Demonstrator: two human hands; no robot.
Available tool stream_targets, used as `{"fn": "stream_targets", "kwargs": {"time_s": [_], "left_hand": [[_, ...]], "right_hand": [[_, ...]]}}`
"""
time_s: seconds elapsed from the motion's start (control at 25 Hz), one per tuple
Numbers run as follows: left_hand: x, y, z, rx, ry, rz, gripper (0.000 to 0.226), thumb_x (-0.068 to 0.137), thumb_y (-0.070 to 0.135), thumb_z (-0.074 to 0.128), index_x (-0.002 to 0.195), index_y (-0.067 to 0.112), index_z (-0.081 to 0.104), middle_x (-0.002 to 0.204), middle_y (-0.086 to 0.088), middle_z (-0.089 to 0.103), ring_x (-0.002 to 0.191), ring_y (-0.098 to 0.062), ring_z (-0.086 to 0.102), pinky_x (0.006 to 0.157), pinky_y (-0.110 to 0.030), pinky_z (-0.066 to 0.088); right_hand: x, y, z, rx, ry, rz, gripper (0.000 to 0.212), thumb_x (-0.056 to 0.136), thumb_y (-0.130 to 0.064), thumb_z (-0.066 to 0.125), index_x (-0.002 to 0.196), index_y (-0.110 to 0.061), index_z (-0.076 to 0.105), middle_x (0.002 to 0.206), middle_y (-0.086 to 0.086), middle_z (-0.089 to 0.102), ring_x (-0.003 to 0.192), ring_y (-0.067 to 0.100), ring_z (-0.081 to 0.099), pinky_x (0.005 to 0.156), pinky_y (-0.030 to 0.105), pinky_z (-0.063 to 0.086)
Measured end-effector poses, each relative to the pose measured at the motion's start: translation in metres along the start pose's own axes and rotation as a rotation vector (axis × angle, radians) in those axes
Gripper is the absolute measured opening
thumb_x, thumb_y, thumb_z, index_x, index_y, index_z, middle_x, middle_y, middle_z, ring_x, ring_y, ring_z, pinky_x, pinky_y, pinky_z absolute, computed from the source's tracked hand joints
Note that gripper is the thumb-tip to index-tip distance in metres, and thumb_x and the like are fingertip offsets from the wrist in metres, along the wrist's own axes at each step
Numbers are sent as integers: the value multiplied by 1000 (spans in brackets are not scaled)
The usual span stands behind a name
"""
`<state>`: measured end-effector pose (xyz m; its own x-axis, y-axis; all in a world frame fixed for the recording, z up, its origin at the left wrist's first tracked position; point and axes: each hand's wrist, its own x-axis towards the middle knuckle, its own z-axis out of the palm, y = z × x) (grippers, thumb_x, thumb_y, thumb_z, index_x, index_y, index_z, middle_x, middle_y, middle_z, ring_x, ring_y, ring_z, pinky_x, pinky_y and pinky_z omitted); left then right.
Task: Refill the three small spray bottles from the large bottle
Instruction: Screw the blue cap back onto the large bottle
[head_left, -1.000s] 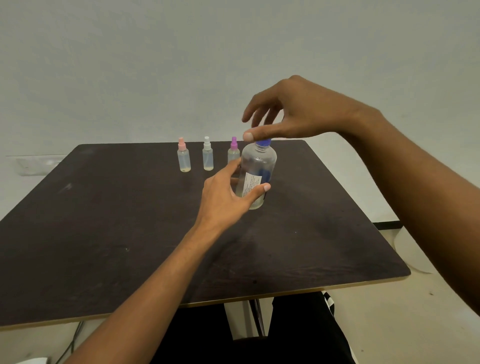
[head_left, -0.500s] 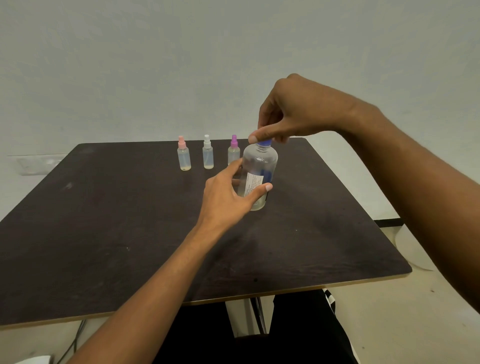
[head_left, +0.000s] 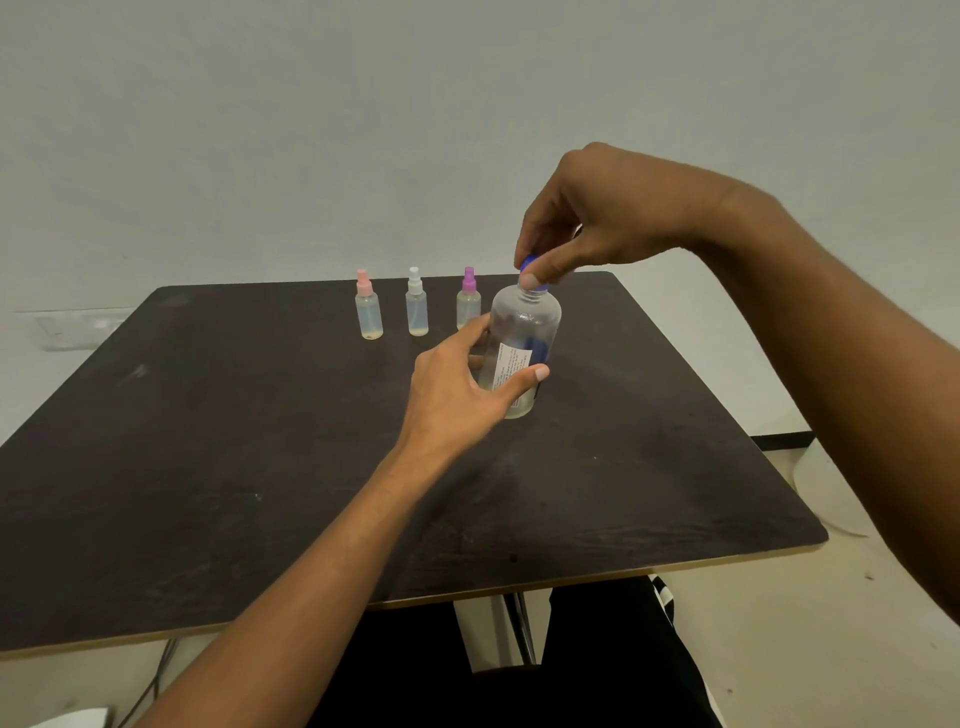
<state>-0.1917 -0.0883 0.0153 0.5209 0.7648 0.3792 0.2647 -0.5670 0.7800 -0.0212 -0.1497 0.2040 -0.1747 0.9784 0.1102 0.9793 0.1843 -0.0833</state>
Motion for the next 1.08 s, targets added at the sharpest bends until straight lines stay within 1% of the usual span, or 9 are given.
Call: {"fn": "stream_targets", "kwargs": {"time_s": [0.12, 0.24, 0.4, 0.56, 0.68, 0.76, 0.84, 0.96, 1.08], "left_hand": [[0, -1, 0, -14, -2, 1, 83, 79, 68, 79, 149, 28, 55, 142, 6, 68, 121, -15, 67, 97, -36, 57], [1, 0, -1, -24, 3, 12, 83, 80, 67, 79, 149, 28, 55, 142, 6, 68, 119, -11, 65, 97, -31, 54], [2, 0, -5, -36, 15, 30, 81, 82, 64, 79, 150, 29, 54, 143, 5, 67, 121, -14, 66, 99, -35, 55], [5, 0, -11, -56, 31, 41, 78, 81, 64, 80, 147, 32, 56, 136, 11, 70, 100, 4, 63, 86, -10, 47], [7, 1, -14, -97, 40, 52, 74, 79, 66, 82, 143, 38, 59, 121, 23, 70, 90, 21, 58, 79, 1, 44], [8, 1, -13, -107, 37, 53, 70, 80, 64, 83, 142, 40, 60, 114, 28, 67, 93, 22, 58, 84, -3, 46], [8, -1, -10, -99, 25, 53, 69, 82, 57, 84, 143, 37, 60, 120, 24, 68, 95, 16, 59, 86, -7, 47], [8, -6, -5, -81, 9, 48, 71, 83, 54, 84, 146, 33, 59, 130, 15, 70, 98, 9, 59, 86, -8, 46], [9, -10, 0, -89, -6, 38, 72, 84, 51, 84, 148, 30, 57, 135, 8, 71, 109, -1, 61, 94, -23, 52]], "right_hand": [[2, -1, 11, -18, 71, 117, 48, 78, -68, 72, 80, -21, 78, 66, -13, 74, 58, -4, 72, 63, 15, 56], [4, -2, 23, -13, 173, 196, 64, 74, -80, 63, 70, -17, 74, 58, -8, 71, 51, -1, 70, 57, 13, 53], [-6, 3, 33, 141, 320, 195, 69, 81, -88, 55, 86, -24, 80, 67, -11, 74, 60, -1, 72, 57, 8, 51], [-27, 9, 63, 659, 474, 206, 43, 98, -62, 64, 115, -25, 79, 102, -10, 81, 97, 6, 78, 78, 26, 65], [-39, 7, 103, 846, 436, 212, 48, 97, -43, 75, 140, -23, 67, 125, -12, 76, 117, 4, 72, 93, 26, 62], [-41, 3, 125, 807, 464, 212, 57, 93, -41, 80, 145, -29, 61, 129, -19, 73, 119, -2, 69, 97, 16, 55], [-39, 1, 139, 807, 513, 228, 65, 89, -40, 84, 148, -34, 56, 127, -25, 71, 118, -6, 68, 92, 8, 51], [-39, 4, 149, 816, 550, 241, 69, 88, -39, 85, 149, -36, 55, 125, -30, 70, 118, -7, 68, 89, 5, 50], [-39, 7, 155, 833, 559, 236, 69, 88, -40, 85, 150, -35, 55, 127, -31, 69, 119, -7, 67, 90, 6, 50]]}}
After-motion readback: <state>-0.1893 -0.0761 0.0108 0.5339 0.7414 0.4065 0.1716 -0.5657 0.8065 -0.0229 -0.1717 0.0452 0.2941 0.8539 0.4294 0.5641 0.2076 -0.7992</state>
